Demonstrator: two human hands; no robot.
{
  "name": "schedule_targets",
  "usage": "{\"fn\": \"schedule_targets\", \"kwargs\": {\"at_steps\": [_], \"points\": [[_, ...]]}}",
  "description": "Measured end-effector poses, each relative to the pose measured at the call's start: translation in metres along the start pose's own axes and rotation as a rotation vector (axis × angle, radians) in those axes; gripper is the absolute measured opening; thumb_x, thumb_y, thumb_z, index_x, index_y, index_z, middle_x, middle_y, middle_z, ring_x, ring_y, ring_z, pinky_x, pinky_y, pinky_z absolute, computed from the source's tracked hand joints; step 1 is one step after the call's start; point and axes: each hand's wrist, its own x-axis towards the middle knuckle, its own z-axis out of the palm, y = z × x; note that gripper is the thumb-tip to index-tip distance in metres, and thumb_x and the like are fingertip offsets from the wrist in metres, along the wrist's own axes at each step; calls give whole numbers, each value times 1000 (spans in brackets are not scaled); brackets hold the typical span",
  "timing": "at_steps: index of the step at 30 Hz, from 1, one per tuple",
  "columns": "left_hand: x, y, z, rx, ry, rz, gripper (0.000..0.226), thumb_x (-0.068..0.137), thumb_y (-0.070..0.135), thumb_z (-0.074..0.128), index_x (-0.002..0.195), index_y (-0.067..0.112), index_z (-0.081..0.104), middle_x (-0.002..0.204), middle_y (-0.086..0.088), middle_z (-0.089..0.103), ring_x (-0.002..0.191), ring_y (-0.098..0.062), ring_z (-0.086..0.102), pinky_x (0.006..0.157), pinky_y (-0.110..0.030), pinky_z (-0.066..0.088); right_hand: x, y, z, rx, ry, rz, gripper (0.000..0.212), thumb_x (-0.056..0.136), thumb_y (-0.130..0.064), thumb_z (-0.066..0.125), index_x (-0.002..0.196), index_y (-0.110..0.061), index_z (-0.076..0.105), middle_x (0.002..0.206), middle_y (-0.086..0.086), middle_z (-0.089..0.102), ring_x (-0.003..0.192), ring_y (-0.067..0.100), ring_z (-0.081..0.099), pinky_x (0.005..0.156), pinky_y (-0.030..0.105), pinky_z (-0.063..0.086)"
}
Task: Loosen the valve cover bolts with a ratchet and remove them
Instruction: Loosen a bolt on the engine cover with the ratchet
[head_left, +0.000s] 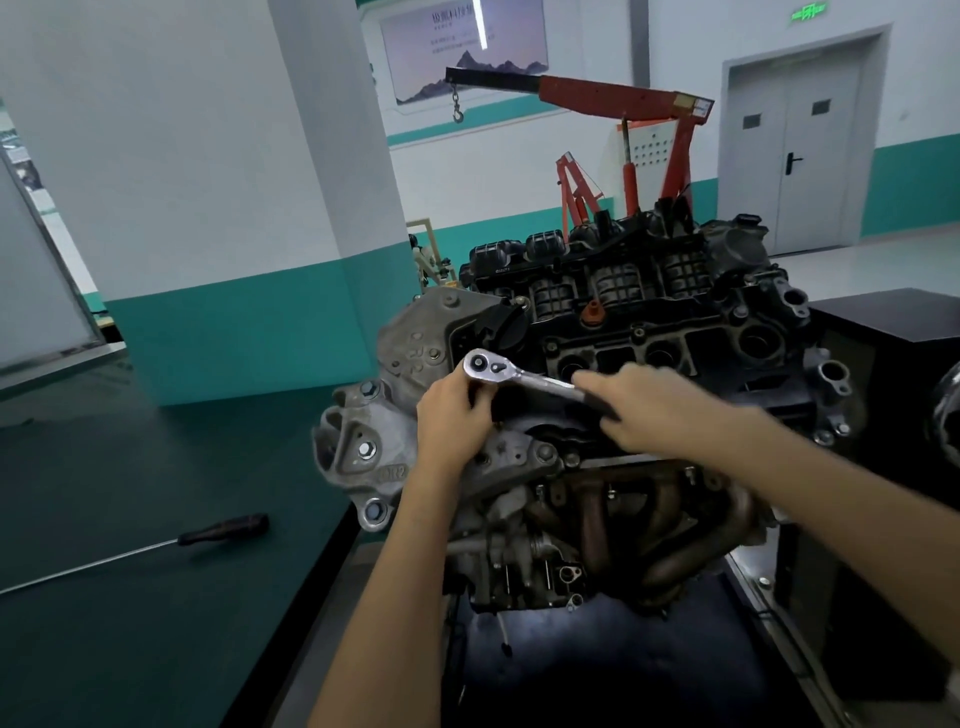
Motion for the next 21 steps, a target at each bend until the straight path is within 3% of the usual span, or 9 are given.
{"fn": "schedule_targets", "kwargs": {"at_steps": [2,4,6,9,14,18,21], "points": [[-2,0,2,14,21,-35,14,95,17,58,93,9,69,81,-9,71,81,-32,64,67,-36,41,9,12,-13,-123,56,-59,31,89,-20,55,119,-23,46,86,5,59,84,31,63,59,31,35],[-4,3,3,21,55,-78,13,93,12,57,88,5,67,80,-12,70,80,-33,63,66,-38,43,5,6,-6,-87,115,-31,29,87,-20,56,115,-23,47,84,5,57,85,33,63,61,32,35],[-4,5,4,55,93,-94,10,90,5,56,83,1,61,78,-17,68,76,-39,61,62,-39,40,-11,-17,19,123,113,62,25,85,-20,57,107,-24,46,80,3,52,85,35,63,64,33,38],[0,3,5,108,61,-87,12,89,9,54,89,4,65,80,-13,70,80,-37,62,69,-43,47,-32,-68,59,664,86,162,20,82,-15,58,93,-22,42,72,3,54,68,29,60,59,36,46],[1,-1,5,17,39,-109,7,89,16,62,84,16,67,78,-2,70,75,-23,65,73,-41,51,-24,-127,89,940,213,246,31,83,-5,52,112,-12,45,70,6,54,70,36,60,61,43,52],[-2,0,-1,-75,14,11,20,86,18,59,95,35,65,89,13,72,84,-9,66,75,-33,50,-27,-93,71,846,110,161,34,79,-5,54,109,-20,50,77,9,61,71,32,60,65,37,51],[0,0,-3,-65,-15,53,24,89,16,51,103,28,67,87,6,72,82,-19,66,72,-34,47,-17,-32,33,523,19,43,29,80,-6,60,107,-15,54,76,3,56,71,28,60,63,33,46]]}}
